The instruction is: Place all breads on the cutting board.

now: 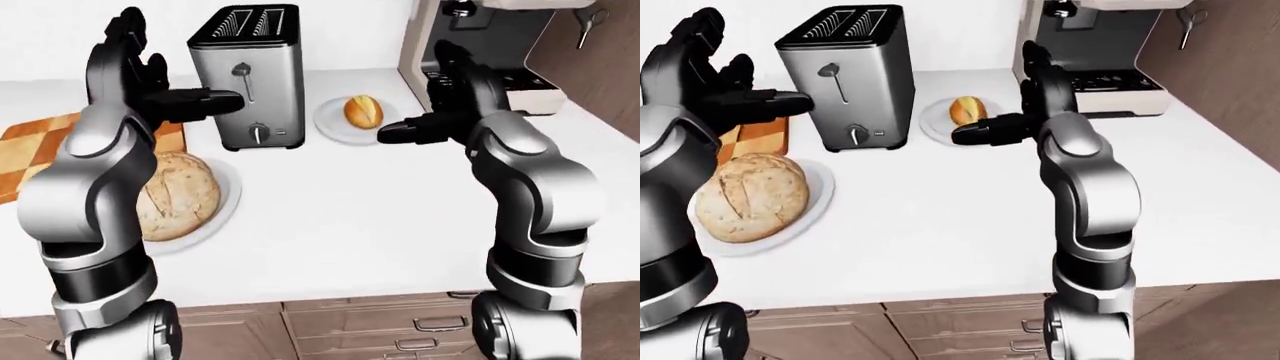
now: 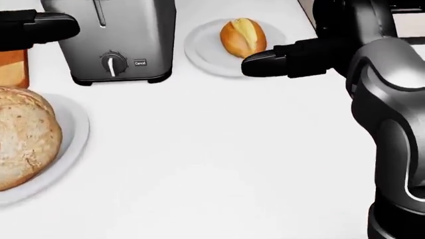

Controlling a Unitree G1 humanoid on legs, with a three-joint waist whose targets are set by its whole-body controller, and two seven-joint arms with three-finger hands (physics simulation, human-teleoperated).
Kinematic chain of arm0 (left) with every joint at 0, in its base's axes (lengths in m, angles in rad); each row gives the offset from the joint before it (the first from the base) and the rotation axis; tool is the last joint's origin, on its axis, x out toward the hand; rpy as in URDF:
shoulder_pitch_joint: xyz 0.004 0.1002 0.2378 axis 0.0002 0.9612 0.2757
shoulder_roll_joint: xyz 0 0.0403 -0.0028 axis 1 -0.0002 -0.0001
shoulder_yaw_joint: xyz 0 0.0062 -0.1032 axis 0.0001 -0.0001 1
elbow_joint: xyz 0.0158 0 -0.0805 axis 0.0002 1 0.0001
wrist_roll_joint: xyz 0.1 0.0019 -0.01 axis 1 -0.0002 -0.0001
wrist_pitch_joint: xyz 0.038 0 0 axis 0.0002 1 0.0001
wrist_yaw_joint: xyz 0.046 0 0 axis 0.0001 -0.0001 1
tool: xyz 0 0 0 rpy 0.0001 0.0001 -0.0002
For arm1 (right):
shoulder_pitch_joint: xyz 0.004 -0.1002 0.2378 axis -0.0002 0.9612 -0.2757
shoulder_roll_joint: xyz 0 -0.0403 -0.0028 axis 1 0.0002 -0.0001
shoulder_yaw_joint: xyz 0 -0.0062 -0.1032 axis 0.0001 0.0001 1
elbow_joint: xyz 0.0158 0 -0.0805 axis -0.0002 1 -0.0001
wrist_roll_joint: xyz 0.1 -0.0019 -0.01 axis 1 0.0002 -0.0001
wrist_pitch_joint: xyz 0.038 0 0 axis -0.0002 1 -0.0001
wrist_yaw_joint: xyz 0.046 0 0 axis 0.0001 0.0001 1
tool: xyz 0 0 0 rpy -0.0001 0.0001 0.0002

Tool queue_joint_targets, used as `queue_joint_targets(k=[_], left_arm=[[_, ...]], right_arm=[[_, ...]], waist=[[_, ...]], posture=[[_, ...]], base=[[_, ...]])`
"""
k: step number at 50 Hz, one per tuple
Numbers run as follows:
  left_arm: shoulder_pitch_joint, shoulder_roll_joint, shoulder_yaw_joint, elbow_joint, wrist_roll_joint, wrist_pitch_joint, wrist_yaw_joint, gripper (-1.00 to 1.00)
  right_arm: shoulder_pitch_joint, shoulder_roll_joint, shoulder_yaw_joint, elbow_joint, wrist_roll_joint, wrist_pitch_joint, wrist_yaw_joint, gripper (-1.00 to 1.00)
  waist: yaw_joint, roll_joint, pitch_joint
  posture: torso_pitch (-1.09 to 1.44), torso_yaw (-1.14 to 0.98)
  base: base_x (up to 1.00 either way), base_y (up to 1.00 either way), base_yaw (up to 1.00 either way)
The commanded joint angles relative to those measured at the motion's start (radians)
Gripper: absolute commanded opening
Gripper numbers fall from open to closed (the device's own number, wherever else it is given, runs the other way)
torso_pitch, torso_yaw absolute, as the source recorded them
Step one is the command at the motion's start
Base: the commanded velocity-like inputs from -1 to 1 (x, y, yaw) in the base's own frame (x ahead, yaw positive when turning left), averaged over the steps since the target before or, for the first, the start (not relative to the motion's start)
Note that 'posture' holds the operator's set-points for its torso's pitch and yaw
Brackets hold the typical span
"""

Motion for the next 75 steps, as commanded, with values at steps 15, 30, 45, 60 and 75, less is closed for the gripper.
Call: queue_joint_targets(k=[15,30,45,60,75], left_arm=[[-0.038,0.04,0.032,-0.053,-0.044,-0.016,0.01,1.0],[-0.023,0.037,0.018,-0.051,-0.05,-0.031,0.018,1.0],[-0.021,0.036,0.019,-0.033,-0.046,-0.047,0.014,1.0],[0.002,0.043,0.029,-0.039,-0.053,-0.054,0.014,1.0],[0.008,0.044,0.031,-0.044,-0.055,-0.052,0.015,1.0]], right_arm=[[-0.059,-0.024,-0.013,-0.035,-0.061,-0.011,0.008,1.0],[-0.114,-0.078,-0.008,0.076,-0.115,-0.054,0.048,1.0],[-0.353,-0.074,0.067,0.568,-0.346,-0.258,0.199,1.0],[-0.452,-0.046,0.044,0.952,-0.396,-0.546,0.14,0.9],[-0.42,-0.041,0.041,0.999,-0.386,-0.584,0.111,0.65]], waist=[[-0.001,0.07,-0.062],[0.007,0.006,-0.058],[-0.002,0.02,-0.059],[-0.004,0.028,-0.06],[-0.003,0.026,-0.061]], posture=[[0.0,0.0],[0.0,0.0],[0.0,0.0],[0.0,0.0],[0.0,0.0]], base=[[-0.07,0.0,0.48],[0.0,0.0,0.0],[0.0,0.0,0.0],[0.0,0.0,0.0],[0.0,0.0,0.0]])
